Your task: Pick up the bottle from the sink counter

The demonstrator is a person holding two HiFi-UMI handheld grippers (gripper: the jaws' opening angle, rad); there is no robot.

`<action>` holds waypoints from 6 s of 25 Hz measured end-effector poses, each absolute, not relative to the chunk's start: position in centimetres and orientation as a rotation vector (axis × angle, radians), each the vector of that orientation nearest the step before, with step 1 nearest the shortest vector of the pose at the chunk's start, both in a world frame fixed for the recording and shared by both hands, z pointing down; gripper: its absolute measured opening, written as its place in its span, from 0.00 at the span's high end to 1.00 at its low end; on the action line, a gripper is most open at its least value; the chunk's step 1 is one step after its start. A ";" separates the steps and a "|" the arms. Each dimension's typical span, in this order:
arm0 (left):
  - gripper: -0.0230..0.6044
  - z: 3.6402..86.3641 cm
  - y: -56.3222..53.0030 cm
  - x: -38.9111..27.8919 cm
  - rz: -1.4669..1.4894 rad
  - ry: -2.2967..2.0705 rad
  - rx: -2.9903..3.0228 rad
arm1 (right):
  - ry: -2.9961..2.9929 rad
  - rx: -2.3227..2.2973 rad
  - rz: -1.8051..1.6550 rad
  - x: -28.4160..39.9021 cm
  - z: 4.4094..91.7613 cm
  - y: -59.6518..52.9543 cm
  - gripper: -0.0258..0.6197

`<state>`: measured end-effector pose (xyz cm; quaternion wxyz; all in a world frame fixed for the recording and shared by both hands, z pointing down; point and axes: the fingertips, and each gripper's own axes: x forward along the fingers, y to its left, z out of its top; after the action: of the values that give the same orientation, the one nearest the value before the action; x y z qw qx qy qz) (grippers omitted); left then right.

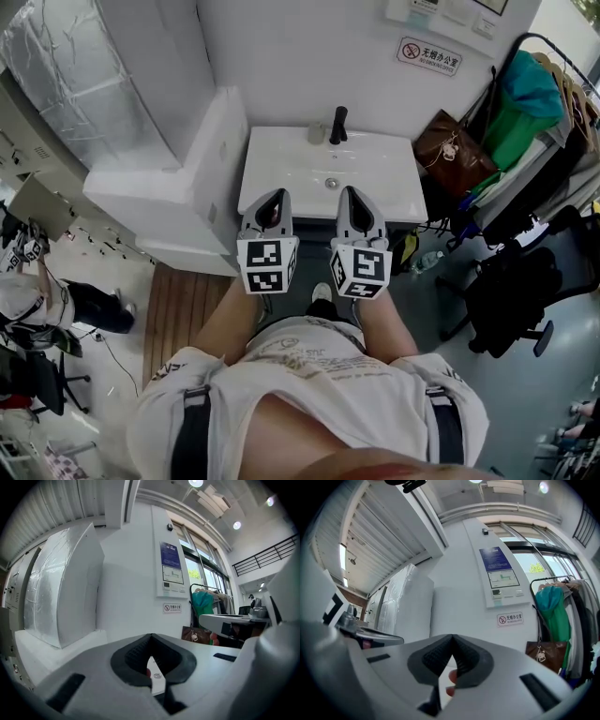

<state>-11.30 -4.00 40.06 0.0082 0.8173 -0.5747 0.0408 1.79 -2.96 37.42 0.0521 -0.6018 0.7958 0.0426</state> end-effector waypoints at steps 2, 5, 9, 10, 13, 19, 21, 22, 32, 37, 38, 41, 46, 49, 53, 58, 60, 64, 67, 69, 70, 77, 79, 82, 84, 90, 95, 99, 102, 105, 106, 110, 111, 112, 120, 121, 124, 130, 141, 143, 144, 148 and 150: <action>0.94 40.0 -5.3 -11.1 0.126 -1.797 2.543 | 2.425 -1.830 0.120 2.0 37.5 -4.2 0.92; 0.94 40.1 -7.2 -10.7 0.123 -1.802 2.511 | 2.448 -1.827 0.102 2.5 37.9 -6.0 0.92; 0.94 40.1 -9.9 -9.8 0.148 -1.813 2.498 | 2.448 -1.829 0.071 3.6 38.1 -8.8 0.92; 0.94 40.1 -10.6 -9.6 0.153 -1.817 2.493 | 2.446 -1.831 0.066 3.9 38.0 -9.6 0.92; 0.94 39.7 -13.0 -8.8 0.161 -1.825 2.482 | 2.444 -1.830 0.045 4.7 37.9 -12.1 0.92; 0.94 39.2 -18.0 -6.9 0.184 -1.838 2.486 | 2.442 -1.808 0.023 6.6 37.6 -17.3 0.92; 0.94 39.3 -19.6 -6.3 0.193 -1.842 2.482 | 2.445 -1.801 0.010 7.2 37.8 -19.0 0.92; 0.94 39.3 -20.3 -6.0 0.196 -1.843 2.478 | 2.449 -1.797 0.003 7.5 37.9 -19.8 0.92; 0.94 39.8 -26.4 -3.6 0.200 -1.874 2.428 | 2.521 -1.743 0.006 9.1 37.8 -26.4 0.92; 0.94 40.5 -28.5 -3.1 0.201 -1.859 2.385 | 2.540 -1.749 0.001 9.8 38.0 -28.6 0.92; 0.94 40.7 -28.8 -3.0 0.206 -1.857 2.378 | 2.542 -1.749 0.001 9.9 38.1 -28.9 0.92; 0.94 41.4 -29.7 -2.8 0.229 -1.848 2.372 | 2.546 -1.752 -0.015 10.1 38.4 -29.8 0.92; 0.94 41.4 -31.4 -3.0 0.250 -1.819 2.406 | 2.544 -1.763 -0.038 9.5 38.9 -31.2 0.92; 0.94 41.5 -32.5 -3.3 0.245 -1.769 2.443 | 2.528 -1.783 -0.042 8.9 39.0 -32.1 0.92; 0.94 42.5 -34.0 -4.1 0.274 -1.735 2.447 | 2.517 -1.817 -0.043 8.2 39.3 -33.3 0.92; 0.94 43.8 -35.9 -5.2 0.274 -1.723 2.443 | 2.499 -1.827 -0.052 7.6 39.4 -34.3 0.92; 0.94 44.3 -36.7 -5.6 0.294 -1.750 2.450 | 2.494 -1.858 -0.052 7.6 39.8 -34.5 0.92; 0.94 45.3 -37.7 -5.4 0.363 -1.745 2.508 | 2.476 -1.923 -0.057 7.6 40.6 -35.0 0.92; 0.94 46.3 -38.3 -5.3 0.349 -1.720 2.510 | 2.465 -1.952 -0.058 7.7 40.9 -35.3 0.92; 0.94 47.1 -38.6 -5.2 0.339 -1.680 2.506 | 2.457 -1.967 -0.061 7.8 41.0 -35.5 0.92; 0.94 47.6 -38.8 -5.1 0.339 -1.659 2.505 | 2.453 -1.975 -0.067 7.9 41.1 -35.4 0.92; 0.94 49.9 -39.8 -4.1 0.407 -1.578 2.530 | 2.405 -2.052 -0.091 9.0 41.8 -35.2 0.92; 0.94 50.6 -40.2 -3.7 0.426 -1.543 2.544 | 2.393 -2.076 -0.094 9.4 41.9 -35.1 0.92; 0.93 51.8 -40.8 -3.1 0.421 -1.484 2.542 | 2.385 -2.107 -0.100 9.8 42.3 -34.8 0.92; 0.93 52.5 -41.3 -3.2 0.415 -1.481 2.527 | 2.379 -2.131 -0.096 10.1 42.5 -34.5 0.92; 0.66 54.7 -42.4 -2.6 0.449 -1.415 2.544 | 2.376 -2.172 -0.100 10.6 43.2 -33.8 0.92; 0.59 56.3 -43.6 -2.5 0.465 -1.427 2.532 | 2.340 -2.204 -0.106 11.2 43.3 -33.4 0.92; 0.57 58.8 -44.1 -1.7 0.491 -1.397 2.534 | 2.302 -2.243 -0.117 12.0 43.5 -33.0 0.92; 0.57 60.9 -44.5 -1.5 0.531 -1.389 2.526 | 2.282 -2.279 -0.126 12.6 43.9 -32.4 0.92; 0.57 62.9 -45.0 -1.9 0.571 -1.387 2.492 | 2.259 -2.312 -0.129 13.2 44.1 -32.1 0.92; 0.57 63.3 -45.2 -2.0 0.571 -1.385 2.482 | 2.250 -2.321 -0.129 13.4 44.2 -32.0 0.92; 0.57 64.6 -45.7 -2.2 0.571 -1.380 2.451 | 2.222 -2.352 -0.135 14.2 44.1 -31.6 0.92; 0.57 64.9 -45.9 -2.2 0.579 -1.378 2.448 | 2.218 -2.361 -0.137 14.3 44.2 -31.6 0.92; 0.56 65.2 -46.1 -2.1 0.589 -1.375 2.448 | 2.216 -2.369 -0.139 14.3 44.3 -31.5 0.92; 0.47 67.8 -47.6 -1.6 0.666 -1.371 2.439 | 2.212 -2.418 -0.172 14.9 44.8 -31.2 0.92; 0.47 68.0 -47.7 -1.5 0.670 -1.371 2.435 | 2.208 -2.426 -0.176 15.0 44.9 -31.2 0.92; 0.47 68.7 -48.1 -1.2 0.693 -1.361 2.446 | 2.199 -2.453 -0.177 15.2 45.1 -31.0 0.92; 0.44 70.0 -49.0 -0.9 0.737 -1.369 2.476 | 2.160 -2.514 -0.138 15.7 45.0 -30.4 0.92; 0.43 71.9 -50.2 -0.8 0.738 -1.369 2.450 | 2.106 -2.570 -0.176 16.2 45.5 -29.7 0.92; 0.43 72.0 -50.3 -0.7 0.712 -1.358 2.448 | 2.118 -2.575 -0.172 16.0 45.7 -29.7 0.92; 0.43 72.0 -50.3 -0.5 0.698 -1.351 2.449 | 2.122 -2.578 -0.171 15.9 45.8 -29.7 0.92; 0.43 71.9 -50.6 -0.2 0.671 -1.343 2.476 | 2.124 -2.594 -0.174 16.0 46.0 -29.5 0.92; 0.43 71.8 -50.9 0.0 0.667 -1.351 2.486 | 2.121 -2.602 -0.176 16.1 46.2 -29.3 0.92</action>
<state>0.01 -50.89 71.77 0.1172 0.8493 -0.4615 0.2278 16.13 -29.29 46.19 -0.1099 -0.7693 0.6272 -0.0520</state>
